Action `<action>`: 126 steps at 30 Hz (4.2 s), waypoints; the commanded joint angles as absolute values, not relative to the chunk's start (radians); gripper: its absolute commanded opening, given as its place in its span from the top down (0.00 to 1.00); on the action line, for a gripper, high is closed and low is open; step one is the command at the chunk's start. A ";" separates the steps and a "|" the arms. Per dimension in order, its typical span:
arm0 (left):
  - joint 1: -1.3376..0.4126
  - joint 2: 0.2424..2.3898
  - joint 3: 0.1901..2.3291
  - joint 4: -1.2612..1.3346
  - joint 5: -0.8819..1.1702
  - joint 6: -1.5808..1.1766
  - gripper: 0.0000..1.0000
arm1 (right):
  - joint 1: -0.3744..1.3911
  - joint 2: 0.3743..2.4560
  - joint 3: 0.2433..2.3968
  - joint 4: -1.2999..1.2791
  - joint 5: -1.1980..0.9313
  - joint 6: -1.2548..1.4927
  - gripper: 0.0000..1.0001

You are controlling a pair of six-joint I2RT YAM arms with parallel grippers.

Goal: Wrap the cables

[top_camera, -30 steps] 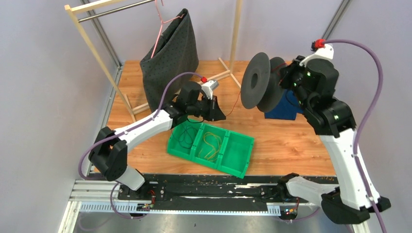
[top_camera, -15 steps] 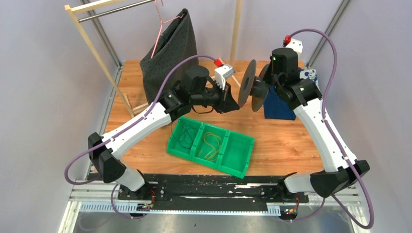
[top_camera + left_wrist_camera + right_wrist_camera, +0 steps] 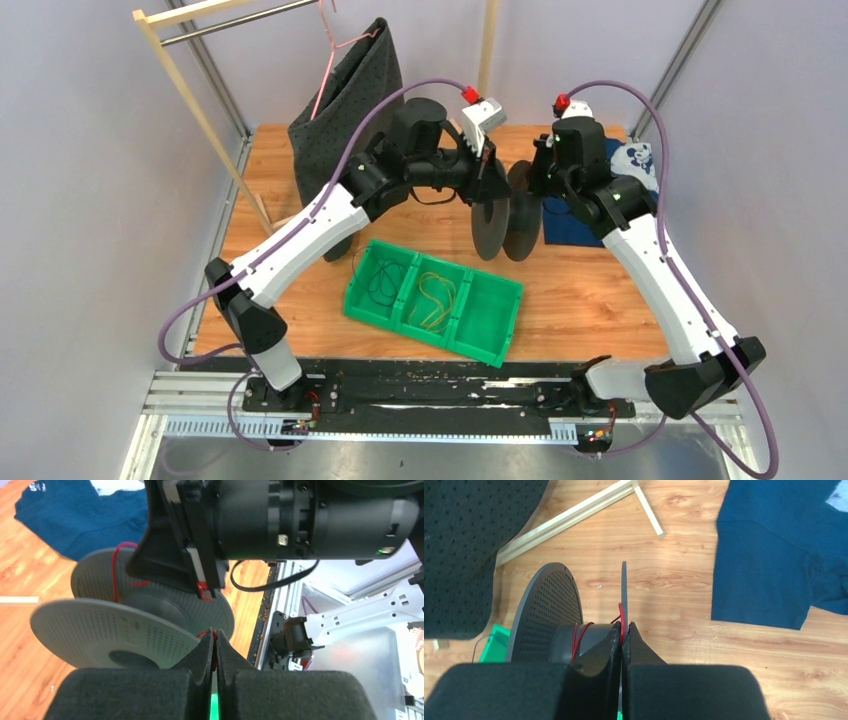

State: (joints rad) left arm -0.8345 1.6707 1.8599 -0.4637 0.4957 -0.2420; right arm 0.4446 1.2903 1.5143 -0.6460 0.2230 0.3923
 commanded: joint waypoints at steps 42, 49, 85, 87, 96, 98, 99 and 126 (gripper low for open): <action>-0.774 1.388 1.464 -0.424 0.886 0.199 1.00 | 0.079 1.024 1.357 -0.446 -1.044 0.549 0.99; -0.764 1.335 1.421 -0.281 0.923 0.141 1.00 | 0.027 1.067 1.307 -0.285 -1.115 0.877 0.99; -0.764 1.233 1.135 0.353 0.812 0.243 0.93 | 0.026 1.144 1.120 0.057 -1.004 1.409 0.99; -0.765 1.236 1.140 0.327 0.806 0.266 0.88 | 0.026 1.150 1.118 0.058 -0.997 1.408 0.99; -0.762 1.229 1.142 0.252 0.691 0.332 0.70 | 0.016 1.173 1.112 0.061 -0.984 1.392 0.99; -0.762 1.225 1.133 0.256 0.663 0.334 0.68 | 0.014 1.175 1.106 0.061 -0.986 1.386 0.99; -0.761 1.223 1.130 0.256 0.650 0.335 0.66 | 0.010 1.174 1.103 0.060 -0.987 1.385 0.99; -0.747 1.131 1.046 0.107 0.439 0.381 0.10 | -0.114 1.235 1.135 0.051 -0.951 1.314 0.99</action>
